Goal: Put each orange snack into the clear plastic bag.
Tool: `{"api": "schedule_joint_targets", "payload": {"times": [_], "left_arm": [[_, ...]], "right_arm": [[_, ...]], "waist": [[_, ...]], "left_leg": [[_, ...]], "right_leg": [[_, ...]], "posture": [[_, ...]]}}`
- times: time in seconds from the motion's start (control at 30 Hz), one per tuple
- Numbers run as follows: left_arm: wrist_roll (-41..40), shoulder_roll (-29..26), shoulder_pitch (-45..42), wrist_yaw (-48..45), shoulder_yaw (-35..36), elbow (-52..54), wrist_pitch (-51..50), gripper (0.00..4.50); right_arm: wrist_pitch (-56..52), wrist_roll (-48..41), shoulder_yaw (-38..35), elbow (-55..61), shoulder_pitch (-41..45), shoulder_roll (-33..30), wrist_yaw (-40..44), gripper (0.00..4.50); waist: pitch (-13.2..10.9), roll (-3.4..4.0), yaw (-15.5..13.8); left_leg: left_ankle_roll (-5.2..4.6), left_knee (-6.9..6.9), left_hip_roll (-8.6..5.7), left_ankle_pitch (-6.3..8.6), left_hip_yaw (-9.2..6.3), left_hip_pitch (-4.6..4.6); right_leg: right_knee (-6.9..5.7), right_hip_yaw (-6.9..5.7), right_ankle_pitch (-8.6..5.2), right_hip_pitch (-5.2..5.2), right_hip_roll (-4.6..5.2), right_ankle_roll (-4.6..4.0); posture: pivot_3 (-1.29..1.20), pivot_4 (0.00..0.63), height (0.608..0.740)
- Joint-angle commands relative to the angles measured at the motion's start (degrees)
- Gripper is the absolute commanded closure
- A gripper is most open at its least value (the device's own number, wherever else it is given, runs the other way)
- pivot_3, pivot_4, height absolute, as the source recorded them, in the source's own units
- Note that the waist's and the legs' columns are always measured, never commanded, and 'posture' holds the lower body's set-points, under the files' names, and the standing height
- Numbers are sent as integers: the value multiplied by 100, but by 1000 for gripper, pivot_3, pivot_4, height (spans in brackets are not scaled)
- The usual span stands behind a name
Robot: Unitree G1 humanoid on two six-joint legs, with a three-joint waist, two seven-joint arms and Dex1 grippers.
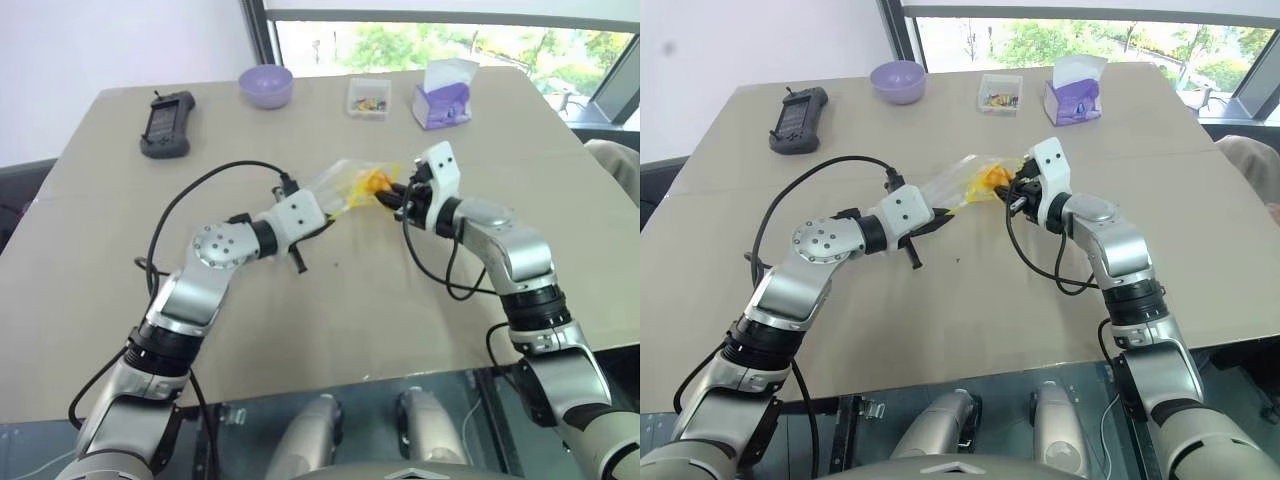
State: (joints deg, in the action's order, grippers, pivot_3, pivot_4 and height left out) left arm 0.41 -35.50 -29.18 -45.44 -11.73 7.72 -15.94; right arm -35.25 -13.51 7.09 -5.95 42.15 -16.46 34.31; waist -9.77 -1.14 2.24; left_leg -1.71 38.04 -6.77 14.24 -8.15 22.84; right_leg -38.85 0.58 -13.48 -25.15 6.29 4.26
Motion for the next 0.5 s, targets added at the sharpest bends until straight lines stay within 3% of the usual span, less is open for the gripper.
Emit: {"api": "schedule_joint_targets", "payload": {"times": [0.03, 0.33, 0.5], "left_arm": [[-98, 1, -144, -142, 91, 258, 391, 4500], [-77, -178, 104, -668, -48, 240, 869, 4500], [-20, -241, 219, -733, 12, 115, 1110, 4500]], "right_arm": [[616, 339, 288, 3, 25, -48, 104, 3937], [1345, 847, 600, -471, 54, -76, 223, 3937], [761, 65, -153, -714, 216, 558, -2, 3937]], "waist": [[0, 0, 9], [0, 0, 9], [-1, 1, 26]], "left_leg": [[0, 0, 0, 0, 0, 0], [0, -1, 0, 0, 1, 0], [0, -4, 3, 0, 2, -1]], "right_leg": [[0, -1, 0, 0, 0, 0], [0, 0, 0, -1, -1, 0], [-1, 5, 0, -4, -4, -1]], "posture": [[0, 150, 740], [0, 150, 740], [0, 150, 740]]}}
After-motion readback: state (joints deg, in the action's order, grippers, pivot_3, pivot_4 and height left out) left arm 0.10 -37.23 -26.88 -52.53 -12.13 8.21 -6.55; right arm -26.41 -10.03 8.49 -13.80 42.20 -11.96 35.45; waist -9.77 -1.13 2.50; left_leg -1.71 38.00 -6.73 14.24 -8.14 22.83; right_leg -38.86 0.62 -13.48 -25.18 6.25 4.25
